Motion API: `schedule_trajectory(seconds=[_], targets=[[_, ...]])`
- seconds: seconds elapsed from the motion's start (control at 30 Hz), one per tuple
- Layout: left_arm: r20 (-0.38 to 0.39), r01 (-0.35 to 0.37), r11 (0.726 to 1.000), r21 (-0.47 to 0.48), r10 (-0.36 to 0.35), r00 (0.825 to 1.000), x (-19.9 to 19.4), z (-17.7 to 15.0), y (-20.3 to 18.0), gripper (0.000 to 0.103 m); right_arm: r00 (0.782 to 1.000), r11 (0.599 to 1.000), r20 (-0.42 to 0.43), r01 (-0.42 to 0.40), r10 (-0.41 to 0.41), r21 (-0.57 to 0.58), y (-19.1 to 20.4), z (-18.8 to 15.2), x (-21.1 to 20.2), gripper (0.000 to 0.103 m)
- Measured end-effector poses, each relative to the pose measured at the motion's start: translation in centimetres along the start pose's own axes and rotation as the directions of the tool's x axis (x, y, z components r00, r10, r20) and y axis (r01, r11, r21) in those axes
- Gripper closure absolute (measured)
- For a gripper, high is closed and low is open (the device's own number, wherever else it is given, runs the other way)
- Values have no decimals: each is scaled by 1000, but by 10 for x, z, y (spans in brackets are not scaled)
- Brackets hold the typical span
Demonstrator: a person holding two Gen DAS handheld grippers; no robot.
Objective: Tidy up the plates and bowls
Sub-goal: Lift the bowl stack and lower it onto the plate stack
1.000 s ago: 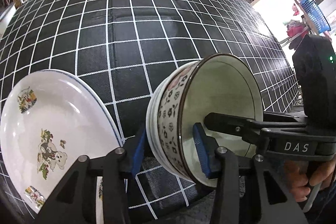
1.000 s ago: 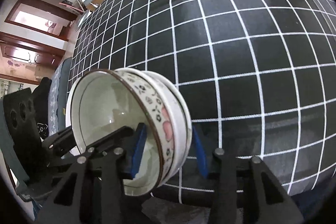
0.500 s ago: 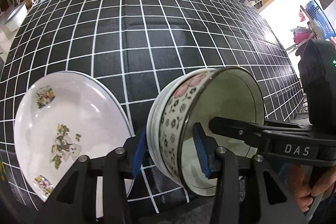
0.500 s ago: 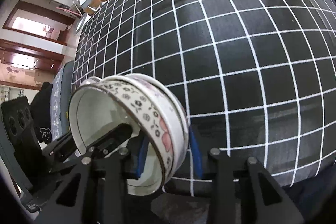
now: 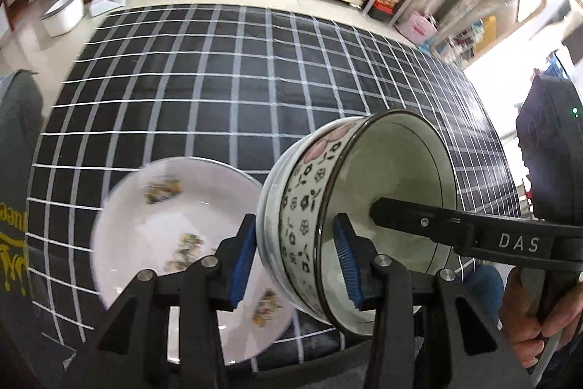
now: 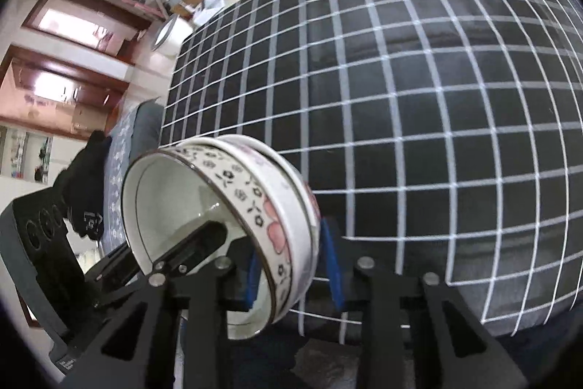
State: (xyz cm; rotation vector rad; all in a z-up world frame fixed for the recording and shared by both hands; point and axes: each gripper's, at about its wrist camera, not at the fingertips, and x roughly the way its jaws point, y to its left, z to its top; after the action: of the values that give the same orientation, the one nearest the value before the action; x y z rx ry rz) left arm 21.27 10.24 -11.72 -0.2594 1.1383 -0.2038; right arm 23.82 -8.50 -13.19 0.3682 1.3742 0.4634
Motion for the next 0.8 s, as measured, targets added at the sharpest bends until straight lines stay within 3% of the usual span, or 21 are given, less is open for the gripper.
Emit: schedule_trajectory(seconds=[0.33,0.8], targets=[[-14,-57,994,-94,56,998,-7,-3,53,63,994,999,-109,-9,4,-46,44,10,51,68],[-44,-12,983,-182,4,999,6,-19,88,63,987,999,-156,36,-40,-31,50,11,75,68]])
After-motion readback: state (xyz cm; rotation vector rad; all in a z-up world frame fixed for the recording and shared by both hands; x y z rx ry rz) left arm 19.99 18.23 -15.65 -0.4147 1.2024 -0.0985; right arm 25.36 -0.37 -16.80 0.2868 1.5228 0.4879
